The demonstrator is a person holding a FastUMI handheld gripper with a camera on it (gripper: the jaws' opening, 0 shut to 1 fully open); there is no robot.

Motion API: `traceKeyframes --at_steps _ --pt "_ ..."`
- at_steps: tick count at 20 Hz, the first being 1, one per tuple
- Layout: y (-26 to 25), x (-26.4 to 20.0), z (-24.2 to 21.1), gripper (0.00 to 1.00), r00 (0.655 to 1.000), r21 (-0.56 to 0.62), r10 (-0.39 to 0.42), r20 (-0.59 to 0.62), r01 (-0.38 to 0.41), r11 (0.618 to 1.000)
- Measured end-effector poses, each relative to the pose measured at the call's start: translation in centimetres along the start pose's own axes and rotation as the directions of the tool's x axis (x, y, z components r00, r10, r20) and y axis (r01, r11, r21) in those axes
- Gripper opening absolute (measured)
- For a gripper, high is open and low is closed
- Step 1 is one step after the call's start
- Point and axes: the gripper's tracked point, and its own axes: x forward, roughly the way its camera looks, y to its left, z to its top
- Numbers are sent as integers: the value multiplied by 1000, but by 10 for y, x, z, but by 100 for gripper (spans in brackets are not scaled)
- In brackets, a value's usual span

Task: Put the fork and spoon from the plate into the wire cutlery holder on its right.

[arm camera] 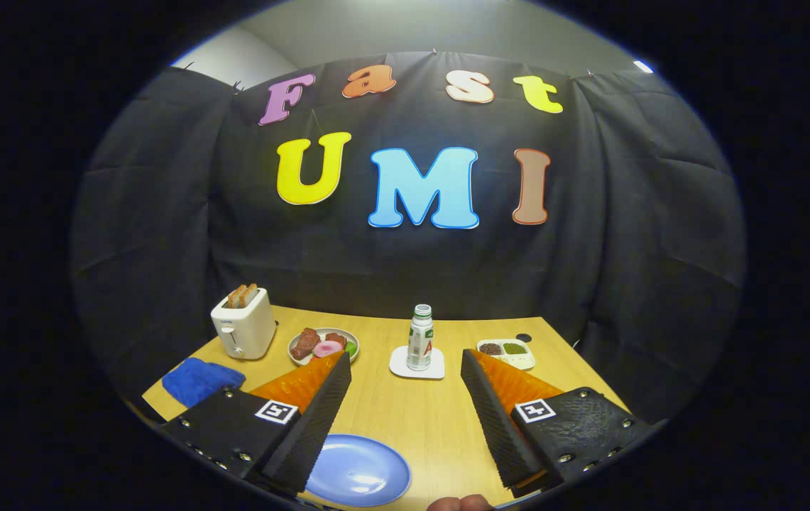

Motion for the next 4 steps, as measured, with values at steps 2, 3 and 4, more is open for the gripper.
traceKeyframes --at_steps 2,3,4 --pt "2 -4 1 95 995 27 -21 94 19 999" --pt "2 -8 2 95 991 40 -45 125 40 998" --pt "3 -10 1 95 987 48 -62 150 55 997"
